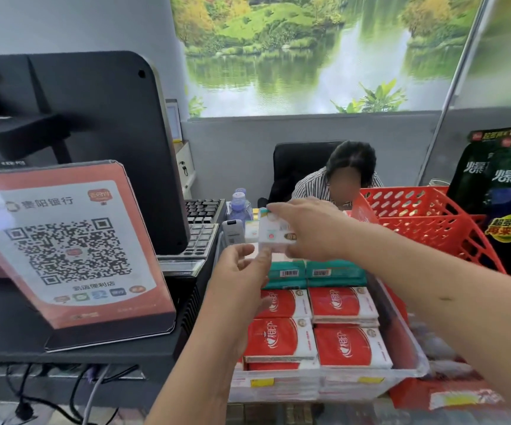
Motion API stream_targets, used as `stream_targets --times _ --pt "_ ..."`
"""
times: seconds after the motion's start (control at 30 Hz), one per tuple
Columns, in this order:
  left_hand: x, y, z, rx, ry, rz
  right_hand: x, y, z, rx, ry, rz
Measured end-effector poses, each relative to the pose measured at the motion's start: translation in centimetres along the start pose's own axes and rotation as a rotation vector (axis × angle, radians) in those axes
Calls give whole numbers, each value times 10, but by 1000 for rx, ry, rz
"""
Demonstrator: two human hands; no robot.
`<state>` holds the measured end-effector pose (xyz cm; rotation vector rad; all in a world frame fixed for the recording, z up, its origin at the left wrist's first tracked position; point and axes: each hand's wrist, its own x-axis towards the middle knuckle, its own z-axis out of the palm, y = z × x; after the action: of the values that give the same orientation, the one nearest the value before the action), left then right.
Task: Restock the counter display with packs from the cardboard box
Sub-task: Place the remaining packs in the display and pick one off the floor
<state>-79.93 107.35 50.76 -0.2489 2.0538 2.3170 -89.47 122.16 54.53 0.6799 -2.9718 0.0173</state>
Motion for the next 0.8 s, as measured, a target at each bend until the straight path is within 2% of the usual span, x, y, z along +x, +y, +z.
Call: stream_targets --times 0.1,0.23,0.43,0.57,0.8 --pt "0 0 -2 43 -78 -13 41 7 4 24 -72 -18" --pt "9 -2 -1 78 -84 -16 71 7 19 32 -155 -44" --pt "31 1 1 145 -55 23 80 12 18 30 -158 -99" --pt "37 1 0 138 -48 9 77 13 23 96 -191 -66" --pt "30 -2 -5 131 -96 2 67 9 24 108 -107 -35"
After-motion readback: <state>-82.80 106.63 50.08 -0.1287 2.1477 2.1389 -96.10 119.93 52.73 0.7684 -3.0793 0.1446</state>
